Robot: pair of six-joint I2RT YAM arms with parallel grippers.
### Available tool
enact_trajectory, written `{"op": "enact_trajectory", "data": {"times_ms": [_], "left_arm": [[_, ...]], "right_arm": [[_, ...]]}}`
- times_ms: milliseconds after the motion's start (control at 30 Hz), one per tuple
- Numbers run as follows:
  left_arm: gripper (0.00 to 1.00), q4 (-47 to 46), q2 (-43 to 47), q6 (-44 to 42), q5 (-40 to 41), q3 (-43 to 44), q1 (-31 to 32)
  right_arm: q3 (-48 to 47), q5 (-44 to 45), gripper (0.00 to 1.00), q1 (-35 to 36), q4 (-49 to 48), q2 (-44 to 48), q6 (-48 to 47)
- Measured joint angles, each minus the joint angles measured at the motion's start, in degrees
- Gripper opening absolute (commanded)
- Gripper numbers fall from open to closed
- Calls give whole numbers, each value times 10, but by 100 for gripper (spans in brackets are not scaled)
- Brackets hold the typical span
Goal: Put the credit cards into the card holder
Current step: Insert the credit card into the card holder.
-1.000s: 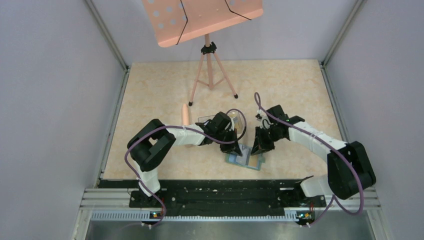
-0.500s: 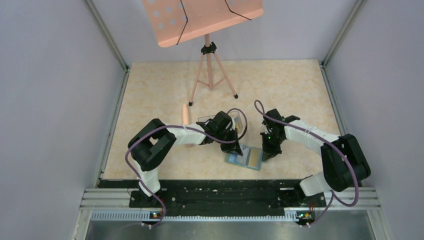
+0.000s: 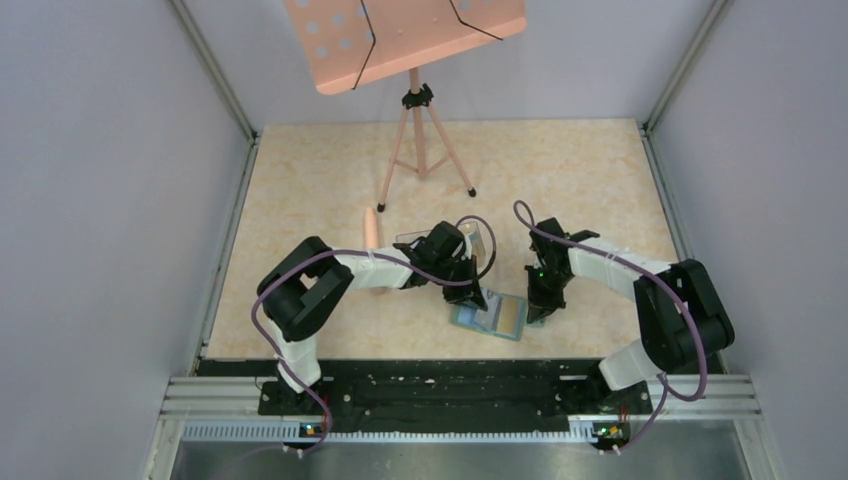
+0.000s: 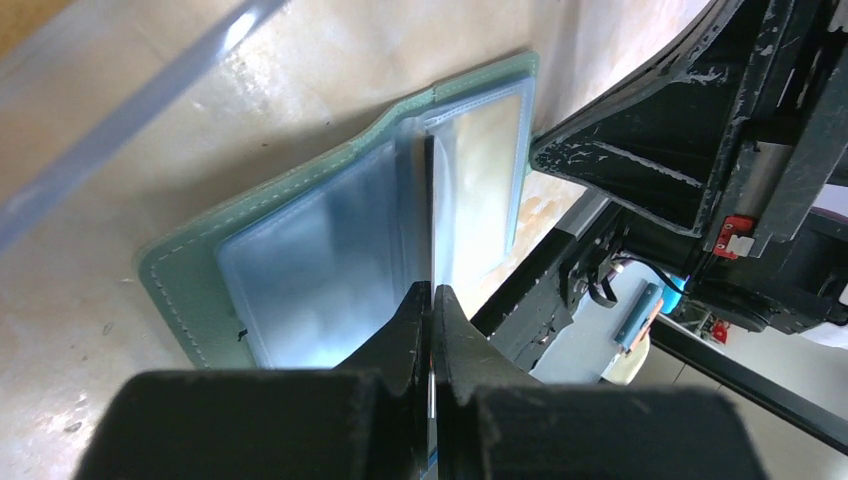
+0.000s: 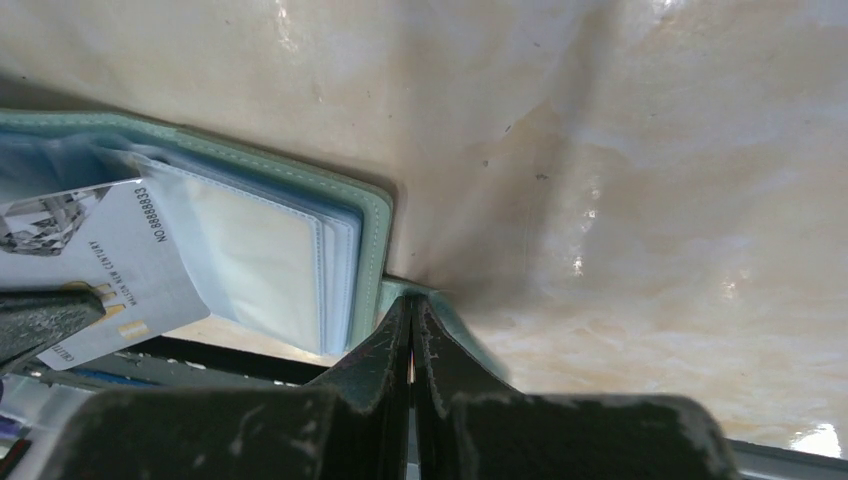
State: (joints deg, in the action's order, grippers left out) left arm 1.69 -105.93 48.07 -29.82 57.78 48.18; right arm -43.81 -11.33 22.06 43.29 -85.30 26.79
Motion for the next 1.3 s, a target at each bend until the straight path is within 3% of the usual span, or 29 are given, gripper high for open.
{"op": "enact_trajectory", "data": {"times_ms": [1300], "left_arm": [[0, -82, -22, 73, -46, -13, -17]], "right_arm": [[7, -57, 0, -9, -20, -12, -13]]}}
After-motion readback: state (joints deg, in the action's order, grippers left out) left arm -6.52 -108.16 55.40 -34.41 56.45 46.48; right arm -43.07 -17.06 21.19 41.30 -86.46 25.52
